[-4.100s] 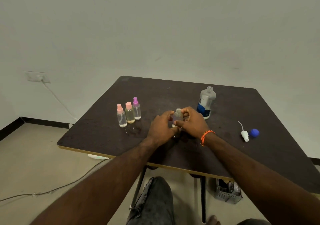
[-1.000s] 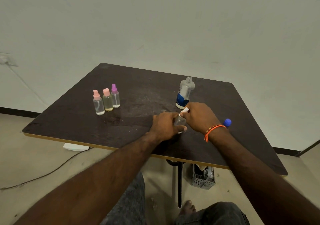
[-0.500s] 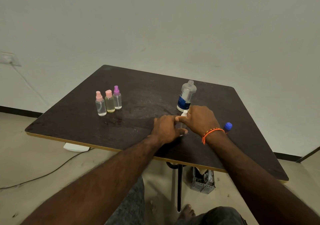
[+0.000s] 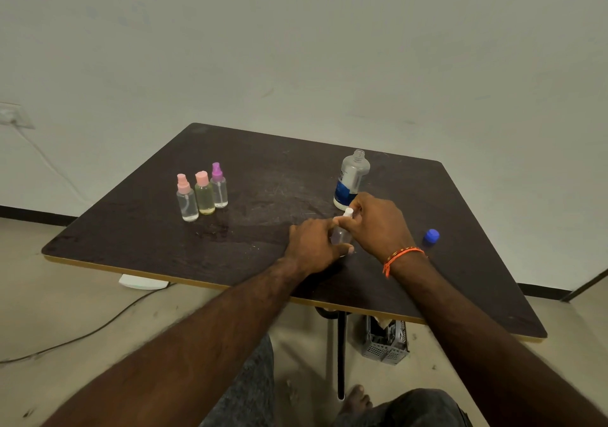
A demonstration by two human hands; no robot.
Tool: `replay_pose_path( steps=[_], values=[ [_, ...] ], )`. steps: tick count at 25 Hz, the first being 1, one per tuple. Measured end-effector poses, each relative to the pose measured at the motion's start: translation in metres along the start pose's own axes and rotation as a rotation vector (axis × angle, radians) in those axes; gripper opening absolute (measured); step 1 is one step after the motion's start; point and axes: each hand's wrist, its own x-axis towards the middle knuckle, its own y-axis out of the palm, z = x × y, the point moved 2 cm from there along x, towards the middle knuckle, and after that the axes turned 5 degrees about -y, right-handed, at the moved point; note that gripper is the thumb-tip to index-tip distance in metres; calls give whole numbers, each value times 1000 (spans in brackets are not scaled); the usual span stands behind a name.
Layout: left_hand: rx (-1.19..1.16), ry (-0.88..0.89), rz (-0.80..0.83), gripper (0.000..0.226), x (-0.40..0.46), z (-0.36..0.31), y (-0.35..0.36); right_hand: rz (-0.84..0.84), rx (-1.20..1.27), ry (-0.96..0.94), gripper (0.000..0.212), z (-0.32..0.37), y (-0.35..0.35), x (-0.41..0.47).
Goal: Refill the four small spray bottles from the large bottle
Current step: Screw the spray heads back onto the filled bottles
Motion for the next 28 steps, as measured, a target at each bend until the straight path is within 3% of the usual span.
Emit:
replay_pose_path(
  steps=[3, 6, 9, 13, 17, 21, 24, 28],
  values=[
    [-30, 3, 21, 26, 0, 2, 0, 51, 120, -49, 57, 0, 5, -6],
    [-58, 1, 43, 30, 0, 4, 1, 20, 124, -124, 48, -2, 4, -7],
    [-30, 7, 16, 39, 1, 5, 4, -38, 118, -35, 45, -7, 5, -2],
    [-32, 40, 15, 28, 1, 6, 4, 48, 179, 0, 74, -8, 9, -6],
    [-62, 30, 33, 30, 3, 9, 7, 39, 246, -115, 52, -5, 8, -10],
    [-20, 12, 7, 42, 4, 8, 7, -28, 238, -42, 39, -7, 5, -5],
    [15, 8, -9, 48, 2, 6, 7, -29, 230, 29, 46, -10, 2, -5],
    [0, -3, -3, 39, 4, 7, 7, 81, 357, -49, 48, -8, 0, -8]
  ],
)
